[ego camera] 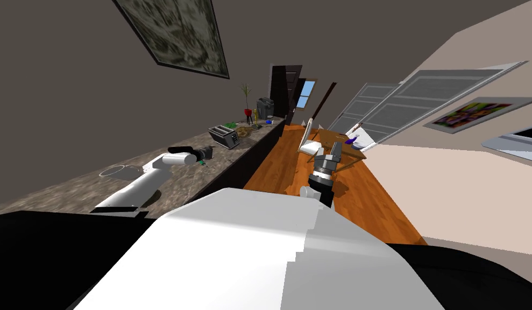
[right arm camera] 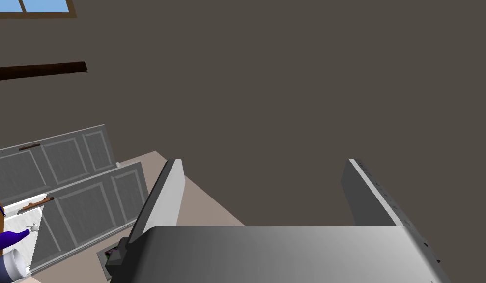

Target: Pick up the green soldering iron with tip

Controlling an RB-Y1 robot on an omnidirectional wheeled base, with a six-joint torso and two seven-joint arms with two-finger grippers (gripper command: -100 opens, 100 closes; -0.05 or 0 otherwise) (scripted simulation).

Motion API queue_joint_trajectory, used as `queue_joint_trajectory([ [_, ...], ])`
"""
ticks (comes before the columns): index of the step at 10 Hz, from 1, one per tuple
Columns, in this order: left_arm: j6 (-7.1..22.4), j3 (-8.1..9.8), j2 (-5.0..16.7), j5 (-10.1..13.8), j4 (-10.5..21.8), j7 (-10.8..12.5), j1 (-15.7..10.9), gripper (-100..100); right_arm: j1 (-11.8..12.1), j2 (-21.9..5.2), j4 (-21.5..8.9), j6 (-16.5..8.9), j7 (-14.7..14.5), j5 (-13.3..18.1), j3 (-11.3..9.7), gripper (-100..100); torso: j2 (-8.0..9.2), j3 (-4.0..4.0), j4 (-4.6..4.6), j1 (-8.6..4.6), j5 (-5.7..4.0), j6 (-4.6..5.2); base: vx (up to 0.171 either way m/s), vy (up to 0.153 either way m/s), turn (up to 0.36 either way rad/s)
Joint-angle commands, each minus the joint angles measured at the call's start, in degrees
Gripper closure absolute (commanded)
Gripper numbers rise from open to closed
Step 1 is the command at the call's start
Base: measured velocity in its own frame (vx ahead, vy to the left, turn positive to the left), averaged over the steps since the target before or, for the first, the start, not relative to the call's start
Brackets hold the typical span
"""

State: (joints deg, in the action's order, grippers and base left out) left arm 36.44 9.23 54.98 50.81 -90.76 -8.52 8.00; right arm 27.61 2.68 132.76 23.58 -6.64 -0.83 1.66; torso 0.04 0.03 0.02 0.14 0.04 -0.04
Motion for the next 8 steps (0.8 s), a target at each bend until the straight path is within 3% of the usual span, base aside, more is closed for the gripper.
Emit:
queue_joint_trajectory([
  [1, 2.4, -0.01, 0.7, 0.9, 0.7, -0.4, 0.6, -100, 0.0, 0.0, 0.0, 0.0, 0.0, 0.0, 0.0, 0, 0.00, 0.00, 0.00, 0.00, 0.00, 0.00, -0.028, 0.017, -0.069],
  [2, 4.5, -0.35, 2.6, 2.6, 2.6, -0.6, 0.0, -100, 0.0, 0.0, 0.0, 0.0, 0.0, 0.0, 0.0, 0, 0.01, 0.01, 0.00, 0.00, 0.01, -0.05, -0.024, 0.016, -0.099],
  [3, 5.6, -0.35, 2.6, 2.6, 2.6, -0.6, 0.0, -100, 0.0, 0.0, 0.0, 0.0, 0.0, 0.0, 0.0, 0, 0.00, 0.00, 0.00, 0.01, 0.00, -0.02, -0.021, 0.017, -0.075],
  [4, 7.3, -0.72, 4.5, 4.1, 4.4, -0.8, -0.6, -100, 0.0, 0.0, 0.0, 0.0, 0.0, 0.0, 0.0, 0, -0.02, -0.01, 0.00, 0.00, 0.01, -0.04, -0.027, 0.018, -0.115],
  [5, 8.6, -0.72, 4.5, 4.1, 4.4, -0.8, -0.6, -100, 0.0, 0.0, 0.0, 0.0, 0.0, 0.0, 0.0, 0, -0.01, 0.00, 0.00, 0.01, 0.00, -0.02, -0.026, 0.021, -0.043],
  [8, 13.3, -1.62, 8.1, 6.8, 7.7, -1.1, -1.7, -100, 0.0, 0.0, 0.0, 0.0, 0.0, 0.0, 0.0, 0, -0.02, -0.01, 0.00, 0.02, 0.02, -0.05, -0.024, 0.023, -0.073],
])
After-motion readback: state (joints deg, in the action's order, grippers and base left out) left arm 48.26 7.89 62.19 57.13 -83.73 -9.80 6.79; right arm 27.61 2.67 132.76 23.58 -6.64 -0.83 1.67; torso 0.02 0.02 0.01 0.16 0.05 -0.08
